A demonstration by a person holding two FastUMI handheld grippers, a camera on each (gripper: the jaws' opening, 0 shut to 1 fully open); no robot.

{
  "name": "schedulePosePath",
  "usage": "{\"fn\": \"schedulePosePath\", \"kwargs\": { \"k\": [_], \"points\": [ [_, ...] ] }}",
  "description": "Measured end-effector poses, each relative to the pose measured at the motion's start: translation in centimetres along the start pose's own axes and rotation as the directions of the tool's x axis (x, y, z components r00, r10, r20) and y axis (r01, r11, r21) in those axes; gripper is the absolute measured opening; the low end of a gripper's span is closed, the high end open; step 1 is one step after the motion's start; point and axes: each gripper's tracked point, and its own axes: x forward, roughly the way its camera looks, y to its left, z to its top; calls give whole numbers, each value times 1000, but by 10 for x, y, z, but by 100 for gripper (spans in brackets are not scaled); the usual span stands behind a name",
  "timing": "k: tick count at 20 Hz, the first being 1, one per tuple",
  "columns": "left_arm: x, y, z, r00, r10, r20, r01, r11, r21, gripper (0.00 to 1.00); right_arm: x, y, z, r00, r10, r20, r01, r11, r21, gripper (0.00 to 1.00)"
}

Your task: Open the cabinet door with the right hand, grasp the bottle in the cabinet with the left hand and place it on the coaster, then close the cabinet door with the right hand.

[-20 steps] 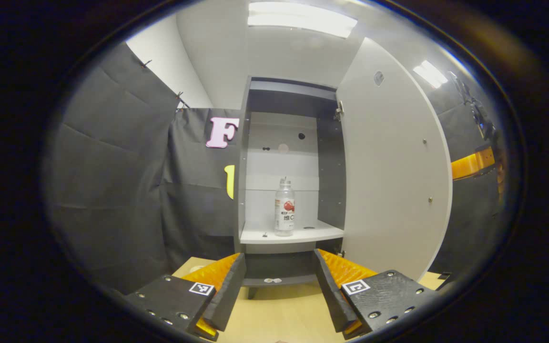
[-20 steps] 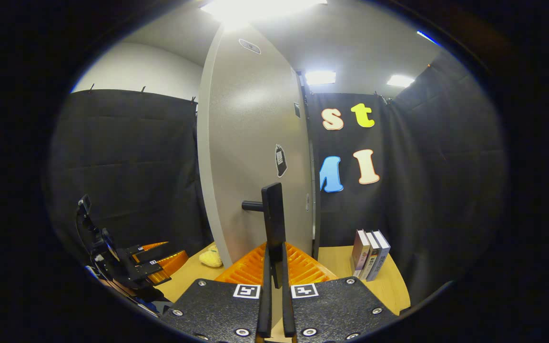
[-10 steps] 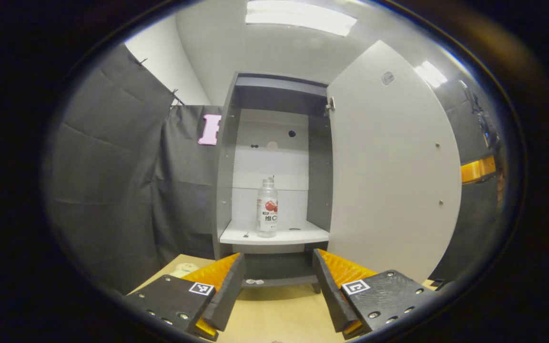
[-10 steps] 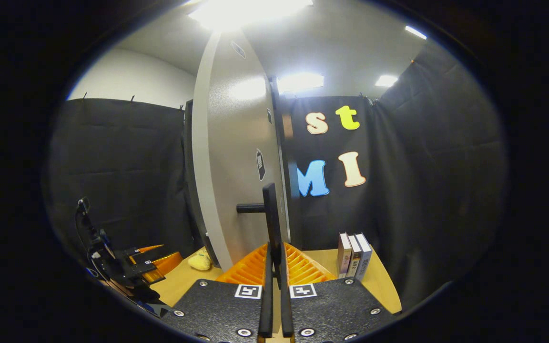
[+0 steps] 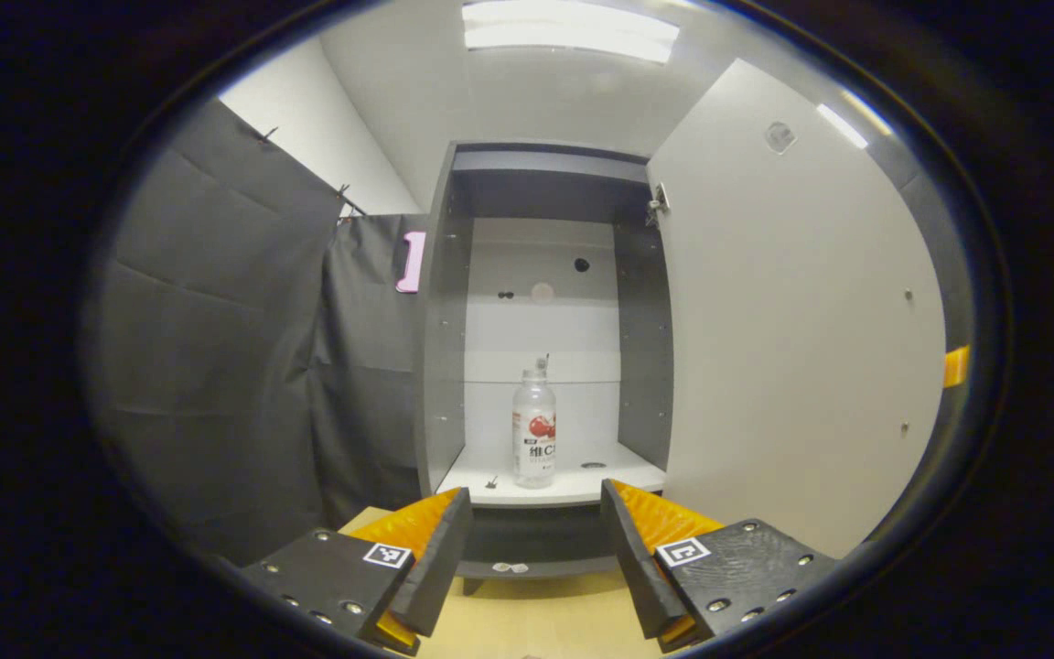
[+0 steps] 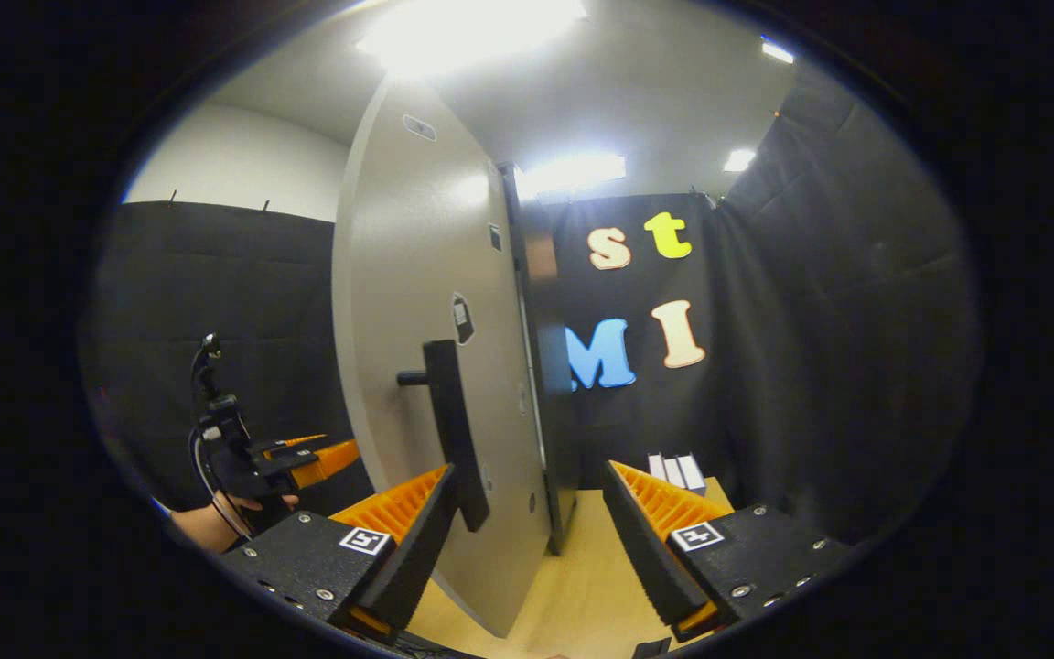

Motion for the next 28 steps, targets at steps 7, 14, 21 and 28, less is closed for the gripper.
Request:
{"fn": "schedulePosePath", "kwargs": {
  "k": [7,14,21,28],
  "points": [
    [81,-3,18,997,-78,-1,78,996,-43,81,0,-44,-3,968,-252,17,252,968,-17,95],
    [168,12,-5,993,-112,-34,111,993,-35,81,-11,-57,-11,926,-377,-14,377,926,-18,95],
    [232,12,-44,982,-167,-91,167,986,-10,81,-23,-62,-22,880,-470,-66,470,882,-15,95],
    [278,14,-69,985,-112,-128,119,992,42,81,-29,-59,-29,879,-467,-94,467,884,-29,96]
  ]
}}
